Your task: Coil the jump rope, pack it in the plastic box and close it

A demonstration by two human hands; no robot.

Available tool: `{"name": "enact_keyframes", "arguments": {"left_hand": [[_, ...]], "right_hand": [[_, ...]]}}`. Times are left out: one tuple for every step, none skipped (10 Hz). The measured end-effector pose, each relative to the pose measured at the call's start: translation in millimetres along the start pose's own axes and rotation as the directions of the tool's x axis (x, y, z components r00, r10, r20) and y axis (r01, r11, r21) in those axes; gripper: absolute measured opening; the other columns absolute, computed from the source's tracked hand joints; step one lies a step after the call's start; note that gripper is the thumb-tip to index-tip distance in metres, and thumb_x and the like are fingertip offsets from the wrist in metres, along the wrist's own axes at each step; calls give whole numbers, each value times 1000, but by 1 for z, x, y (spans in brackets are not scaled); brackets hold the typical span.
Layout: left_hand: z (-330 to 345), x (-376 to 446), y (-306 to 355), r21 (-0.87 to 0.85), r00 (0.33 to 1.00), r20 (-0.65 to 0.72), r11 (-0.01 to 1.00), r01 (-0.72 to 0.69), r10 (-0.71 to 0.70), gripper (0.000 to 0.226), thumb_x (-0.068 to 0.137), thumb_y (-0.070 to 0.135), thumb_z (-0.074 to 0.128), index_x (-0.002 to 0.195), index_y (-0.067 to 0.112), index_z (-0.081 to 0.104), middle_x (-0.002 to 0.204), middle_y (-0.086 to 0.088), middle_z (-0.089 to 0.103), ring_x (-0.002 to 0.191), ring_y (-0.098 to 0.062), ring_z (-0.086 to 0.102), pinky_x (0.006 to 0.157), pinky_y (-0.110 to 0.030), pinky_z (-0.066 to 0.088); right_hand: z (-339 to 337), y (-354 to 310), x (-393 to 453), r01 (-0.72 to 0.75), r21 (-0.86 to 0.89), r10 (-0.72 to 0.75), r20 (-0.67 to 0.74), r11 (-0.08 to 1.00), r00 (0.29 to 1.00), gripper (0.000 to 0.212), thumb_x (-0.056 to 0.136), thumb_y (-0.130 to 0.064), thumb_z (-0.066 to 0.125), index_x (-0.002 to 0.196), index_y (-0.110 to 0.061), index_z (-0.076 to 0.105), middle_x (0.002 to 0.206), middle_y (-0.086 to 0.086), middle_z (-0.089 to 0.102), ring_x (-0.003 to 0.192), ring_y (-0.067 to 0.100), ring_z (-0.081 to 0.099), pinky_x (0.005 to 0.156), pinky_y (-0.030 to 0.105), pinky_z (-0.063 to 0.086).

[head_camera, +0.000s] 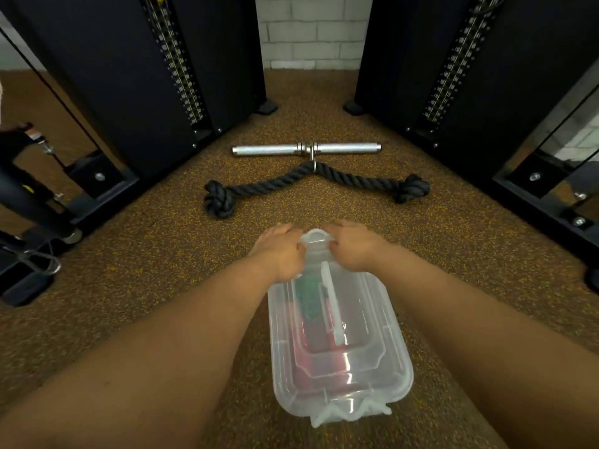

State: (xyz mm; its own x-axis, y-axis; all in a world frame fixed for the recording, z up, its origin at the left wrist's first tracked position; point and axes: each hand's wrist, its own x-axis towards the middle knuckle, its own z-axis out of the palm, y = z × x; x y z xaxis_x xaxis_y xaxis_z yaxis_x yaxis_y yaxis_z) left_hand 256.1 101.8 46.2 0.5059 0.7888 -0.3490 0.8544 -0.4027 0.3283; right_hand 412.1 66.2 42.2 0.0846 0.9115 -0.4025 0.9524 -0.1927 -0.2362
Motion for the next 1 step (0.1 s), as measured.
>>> {"name": "enact_keyframes", "arguments": {"left_hand": [[-25,-15,0,21,1000,-30,1000,3,-2,50,101,33,28,149,17,28,160,-7,17,148,-25,10,120,-36,10]], "right_hand": [[-20,-12,-10,-45,-25,46,45,999,998,41,95,-24,38,134,-13,46,137,15,48,122,35,47,98,40,43]]}}
